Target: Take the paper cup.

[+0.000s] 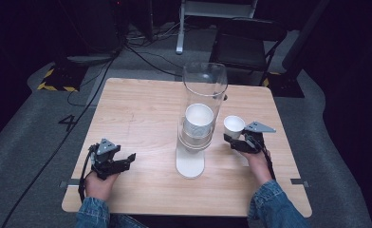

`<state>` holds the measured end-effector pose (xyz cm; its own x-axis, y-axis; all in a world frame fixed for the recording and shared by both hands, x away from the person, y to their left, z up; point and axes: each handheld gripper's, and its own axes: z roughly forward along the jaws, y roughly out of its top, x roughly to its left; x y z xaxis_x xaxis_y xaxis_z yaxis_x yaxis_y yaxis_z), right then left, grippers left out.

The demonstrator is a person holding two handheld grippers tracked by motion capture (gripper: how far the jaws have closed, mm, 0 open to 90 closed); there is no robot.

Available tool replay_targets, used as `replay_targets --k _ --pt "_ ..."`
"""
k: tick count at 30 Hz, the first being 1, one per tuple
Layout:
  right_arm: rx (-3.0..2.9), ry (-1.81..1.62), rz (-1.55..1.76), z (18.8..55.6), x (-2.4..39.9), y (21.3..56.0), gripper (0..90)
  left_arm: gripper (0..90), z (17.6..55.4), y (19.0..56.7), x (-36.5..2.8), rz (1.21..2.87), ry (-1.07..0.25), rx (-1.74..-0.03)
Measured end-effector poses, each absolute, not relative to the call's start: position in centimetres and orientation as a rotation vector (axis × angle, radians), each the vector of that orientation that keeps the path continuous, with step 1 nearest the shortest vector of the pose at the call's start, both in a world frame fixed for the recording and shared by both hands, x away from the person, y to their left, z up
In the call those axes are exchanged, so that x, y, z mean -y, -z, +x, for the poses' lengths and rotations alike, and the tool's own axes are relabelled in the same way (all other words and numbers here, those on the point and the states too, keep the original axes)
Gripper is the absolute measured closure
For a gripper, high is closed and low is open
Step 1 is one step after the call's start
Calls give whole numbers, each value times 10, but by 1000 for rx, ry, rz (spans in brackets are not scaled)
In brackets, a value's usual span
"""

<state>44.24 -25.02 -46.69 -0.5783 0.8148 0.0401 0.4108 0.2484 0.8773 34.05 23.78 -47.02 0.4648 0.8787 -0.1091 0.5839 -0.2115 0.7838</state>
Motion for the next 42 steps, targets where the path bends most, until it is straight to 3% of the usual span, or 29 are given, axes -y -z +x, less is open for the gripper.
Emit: replay_targets --k 20,42 --pt "-2156 -1245 1159 462 240 498 324 245 326 474 -250 1914 -477 -1266" --pt "-2208 -1194 1187 462 239 501 305 252 327 474 -250 1924 -474 -1271"
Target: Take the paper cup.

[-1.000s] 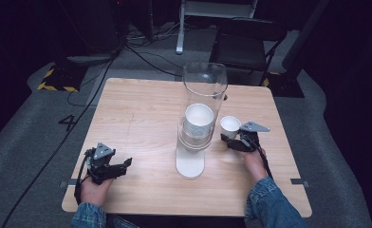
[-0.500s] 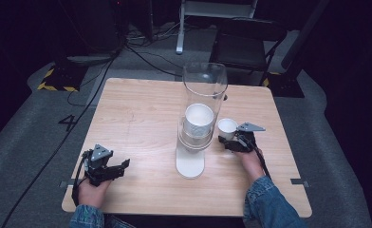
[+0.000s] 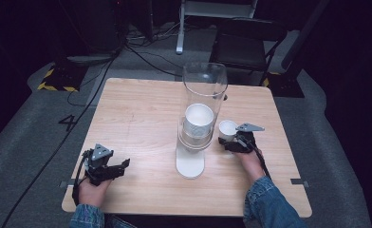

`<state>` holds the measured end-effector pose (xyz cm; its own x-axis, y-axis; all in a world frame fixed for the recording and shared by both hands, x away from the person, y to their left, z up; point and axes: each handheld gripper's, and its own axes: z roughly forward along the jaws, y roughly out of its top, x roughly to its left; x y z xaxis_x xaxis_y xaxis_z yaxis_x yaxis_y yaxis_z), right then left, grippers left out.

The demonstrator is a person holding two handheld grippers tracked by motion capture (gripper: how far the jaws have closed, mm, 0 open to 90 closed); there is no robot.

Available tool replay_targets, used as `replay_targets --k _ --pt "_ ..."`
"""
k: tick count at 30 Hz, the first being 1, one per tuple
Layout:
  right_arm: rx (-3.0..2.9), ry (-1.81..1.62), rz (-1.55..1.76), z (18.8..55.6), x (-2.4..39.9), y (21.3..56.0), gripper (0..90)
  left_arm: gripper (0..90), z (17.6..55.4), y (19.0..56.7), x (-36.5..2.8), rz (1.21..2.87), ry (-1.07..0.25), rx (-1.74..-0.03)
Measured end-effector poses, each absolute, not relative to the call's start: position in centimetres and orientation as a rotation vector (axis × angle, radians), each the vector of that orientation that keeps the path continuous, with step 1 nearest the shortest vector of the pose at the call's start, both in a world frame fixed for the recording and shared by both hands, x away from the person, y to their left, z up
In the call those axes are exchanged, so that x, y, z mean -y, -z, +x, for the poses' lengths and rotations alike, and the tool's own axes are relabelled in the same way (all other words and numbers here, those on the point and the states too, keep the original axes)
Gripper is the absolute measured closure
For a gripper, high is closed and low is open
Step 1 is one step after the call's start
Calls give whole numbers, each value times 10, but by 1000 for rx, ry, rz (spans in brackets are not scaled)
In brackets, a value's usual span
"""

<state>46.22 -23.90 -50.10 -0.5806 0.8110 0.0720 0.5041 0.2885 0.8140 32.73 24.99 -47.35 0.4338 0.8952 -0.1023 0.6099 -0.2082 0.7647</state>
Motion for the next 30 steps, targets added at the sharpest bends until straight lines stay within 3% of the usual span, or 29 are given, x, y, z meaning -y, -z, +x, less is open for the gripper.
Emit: replay_targets --k 12,30 --pt "-2206 -1196 1211 460 241 498 162 253 331 473 -248 1931 -469 -1264" --pt "-2199 -1255 1142 428 262 455 100 253 333 470 -249 1922 -480 -1253"
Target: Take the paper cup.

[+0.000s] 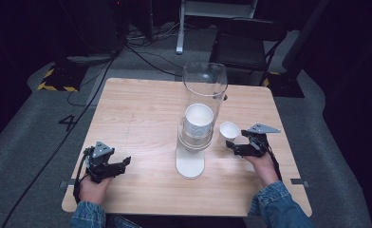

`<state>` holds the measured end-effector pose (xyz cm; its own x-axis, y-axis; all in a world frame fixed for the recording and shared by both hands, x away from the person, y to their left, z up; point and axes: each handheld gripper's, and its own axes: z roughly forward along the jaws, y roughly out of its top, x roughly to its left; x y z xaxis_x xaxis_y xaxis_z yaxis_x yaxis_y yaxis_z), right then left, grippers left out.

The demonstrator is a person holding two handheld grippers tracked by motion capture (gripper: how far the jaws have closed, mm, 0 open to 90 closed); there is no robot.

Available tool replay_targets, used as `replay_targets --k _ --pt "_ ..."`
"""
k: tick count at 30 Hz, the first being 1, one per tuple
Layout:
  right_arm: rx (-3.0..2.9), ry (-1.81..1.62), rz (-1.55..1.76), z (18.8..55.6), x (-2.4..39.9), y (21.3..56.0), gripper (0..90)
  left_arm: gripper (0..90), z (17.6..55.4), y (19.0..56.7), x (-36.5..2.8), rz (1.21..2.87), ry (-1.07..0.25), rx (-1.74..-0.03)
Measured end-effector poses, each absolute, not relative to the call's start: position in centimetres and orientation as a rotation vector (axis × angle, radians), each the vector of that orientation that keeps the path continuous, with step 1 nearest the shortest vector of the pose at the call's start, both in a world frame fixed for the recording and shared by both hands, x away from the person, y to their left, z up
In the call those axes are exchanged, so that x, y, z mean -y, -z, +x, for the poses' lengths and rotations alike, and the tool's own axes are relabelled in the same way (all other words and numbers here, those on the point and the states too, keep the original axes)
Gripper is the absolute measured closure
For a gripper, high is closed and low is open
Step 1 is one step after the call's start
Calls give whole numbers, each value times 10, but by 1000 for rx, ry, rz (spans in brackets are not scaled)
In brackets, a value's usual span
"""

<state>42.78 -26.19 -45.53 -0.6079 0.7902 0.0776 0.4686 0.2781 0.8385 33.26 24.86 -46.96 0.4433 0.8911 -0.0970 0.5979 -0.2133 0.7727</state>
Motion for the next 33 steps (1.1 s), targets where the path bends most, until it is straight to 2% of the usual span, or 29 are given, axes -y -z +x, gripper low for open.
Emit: replay_targets --k 11,18,29,33 --pt "-2191 -1240 1077 407 278 431 87 246 334 468 -251 1903 -477 -1250" --pt "-2170 -1232 1084 390 305 420 93 238 338 465 -254 1891 -486 -1252" --pt "-2148 -1196 1136 380 338 420 137 217 340 468 -255 1912 -552 -1284" --pt "-2155 -1105 1152 381 349 425 148 207 341 469 -258 1913 -540 -1283"
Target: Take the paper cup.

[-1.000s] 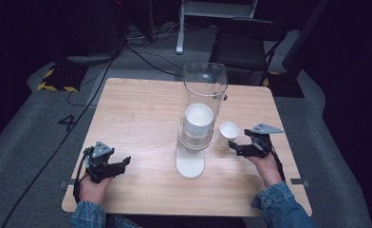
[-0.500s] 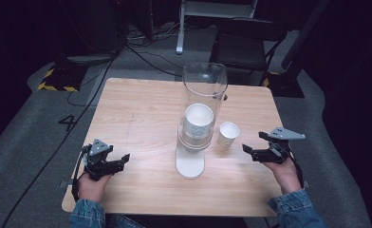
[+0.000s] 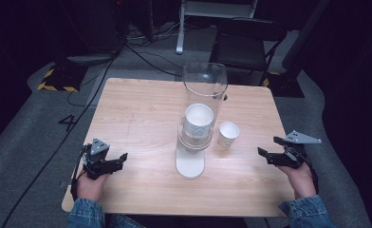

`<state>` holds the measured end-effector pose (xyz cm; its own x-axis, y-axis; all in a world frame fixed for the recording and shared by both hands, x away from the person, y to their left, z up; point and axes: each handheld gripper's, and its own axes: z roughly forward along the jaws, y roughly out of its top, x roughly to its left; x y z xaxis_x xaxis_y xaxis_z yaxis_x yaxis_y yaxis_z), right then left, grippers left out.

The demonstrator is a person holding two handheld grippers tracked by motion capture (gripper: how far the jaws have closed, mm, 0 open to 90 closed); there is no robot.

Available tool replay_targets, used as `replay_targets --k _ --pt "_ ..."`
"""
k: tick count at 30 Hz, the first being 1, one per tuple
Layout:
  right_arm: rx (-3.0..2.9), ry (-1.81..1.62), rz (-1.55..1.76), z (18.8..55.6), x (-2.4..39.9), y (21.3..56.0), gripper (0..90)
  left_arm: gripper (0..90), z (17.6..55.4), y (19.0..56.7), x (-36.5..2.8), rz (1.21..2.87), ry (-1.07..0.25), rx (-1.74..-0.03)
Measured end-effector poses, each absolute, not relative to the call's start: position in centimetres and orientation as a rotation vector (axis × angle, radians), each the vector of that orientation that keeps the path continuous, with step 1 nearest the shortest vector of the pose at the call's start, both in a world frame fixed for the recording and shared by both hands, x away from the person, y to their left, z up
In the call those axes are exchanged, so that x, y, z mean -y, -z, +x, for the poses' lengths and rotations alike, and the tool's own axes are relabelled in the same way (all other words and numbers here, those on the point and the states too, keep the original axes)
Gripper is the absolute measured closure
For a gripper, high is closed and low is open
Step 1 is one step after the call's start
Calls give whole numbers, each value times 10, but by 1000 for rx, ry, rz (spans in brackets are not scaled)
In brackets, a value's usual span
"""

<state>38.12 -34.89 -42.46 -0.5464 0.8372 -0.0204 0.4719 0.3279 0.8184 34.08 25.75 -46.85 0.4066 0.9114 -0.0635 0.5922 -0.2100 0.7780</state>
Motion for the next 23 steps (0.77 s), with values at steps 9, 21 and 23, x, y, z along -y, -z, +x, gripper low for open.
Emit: replay_targets --k 9,21,23 --pt "-2127 -1100 1269 393 372 446 148 200 342 470 -260 1905 -530 -1298" --pt "-2109 -1081 1278 396 375 454 150 200 342 470 -261 1914 -537 -1297" --pt "-2115 -1090 1277 397 373 457 150 200 343 470 -261 1915 -534 -1299"
